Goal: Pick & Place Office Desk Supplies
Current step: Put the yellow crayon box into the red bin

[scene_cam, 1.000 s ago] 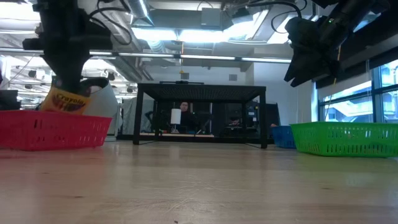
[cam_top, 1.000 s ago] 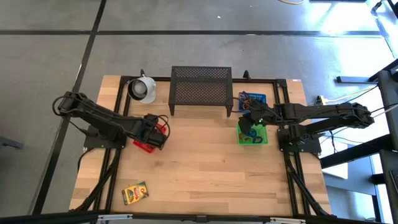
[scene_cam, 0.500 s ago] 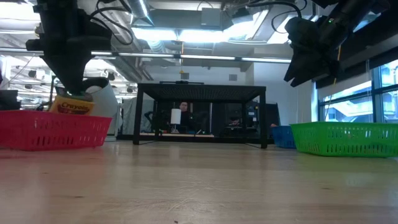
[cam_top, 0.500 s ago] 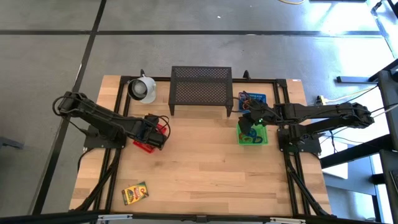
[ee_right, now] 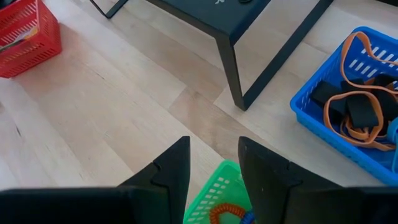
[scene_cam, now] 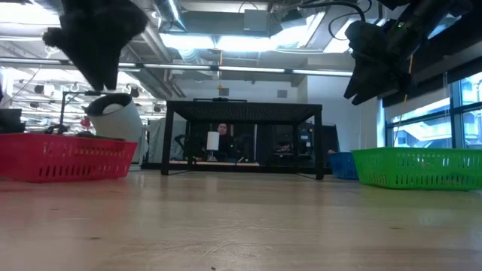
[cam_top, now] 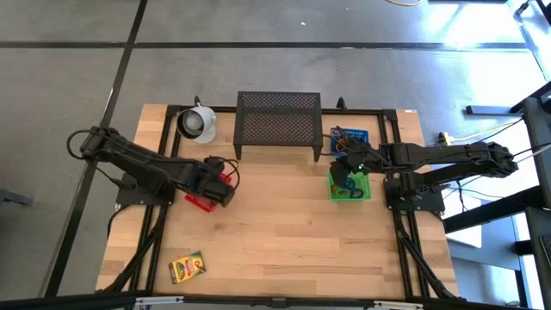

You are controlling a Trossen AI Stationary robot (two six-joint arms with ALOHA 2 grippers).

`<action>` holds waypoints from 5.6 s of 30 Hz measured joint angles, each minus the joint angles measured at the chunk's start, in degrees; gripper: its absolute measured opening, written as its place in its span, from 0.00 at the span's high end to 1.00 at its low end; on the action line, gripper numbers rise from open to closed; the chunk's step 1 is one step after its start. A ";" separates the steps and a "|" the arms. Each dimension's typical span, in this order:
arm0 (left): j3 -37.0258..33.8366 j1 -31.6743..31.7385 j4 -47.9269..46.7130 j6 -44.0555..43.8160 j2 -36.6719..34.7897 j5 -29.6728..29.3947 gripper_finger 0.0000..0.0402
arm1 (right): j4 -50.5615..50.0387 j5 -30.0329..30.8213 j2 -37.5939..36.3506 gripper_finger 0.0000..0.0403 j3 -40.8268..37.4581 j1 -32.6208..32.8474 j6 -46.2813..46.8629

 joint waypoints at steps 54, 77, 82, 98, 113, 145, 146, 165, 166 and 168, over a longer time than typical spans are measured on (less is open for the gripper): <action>5.06 -30.19 24.20 -32.04 30.71 35.25 0.47 | 0.00 -2.13 0.00 0.66 0.00 0.00 -2.84; 4.97 -23.18 14.83 -31.92 21.34 18.28 0.50 | 0.00 -4.04 0.00 0.66 0.00 -0.02 -3.24; 3.58 -29.02 15.08 -48.03 22.41 18.69 0.52 | 0.01 -3.57 0.00 0.66 0.00 -0.02 -3.92; -2.92 -26.03 26.07 -47.49 24.08 19.52 0.59 | 1.04 -3.02 0.02 0.66 0.00 -0.02 -4.77; -0.41 -28.03 19.76 -49.92 22.21 20.20 0.55 | 1.46 -3.65 0.02 0.66 0.00 -0.02 -4.53; -3.23 -23.75 24.44 -44.26 24.90 12.09 0.92 | 3.12 -3.49 0.02 0.66 0.00 -0.02 -4.17; -3.25 -23.66 24.35 -44.18 24.90 11.88 0.94 | 3.35 -3.77 0.02 0.66 0.00 -0.02 -3.48; -3.29 -19.19 29.68 -38.32 24.98 5.04 1.00 | 24.23 -10.06 9.31 0.66 -0.02 18.59 -1.29; -3.29 -18.68 29.95 -37.83 24.98 4.57 1.00 | 25.16 -10.08 10.84 0.66 0.00 19.67 -0.29; -3.29 -17.74 30.79 -36.88 24.98 4.24 1.00 | 26.49 -10.08 14.16 0.66 -0.02 21.53 1.81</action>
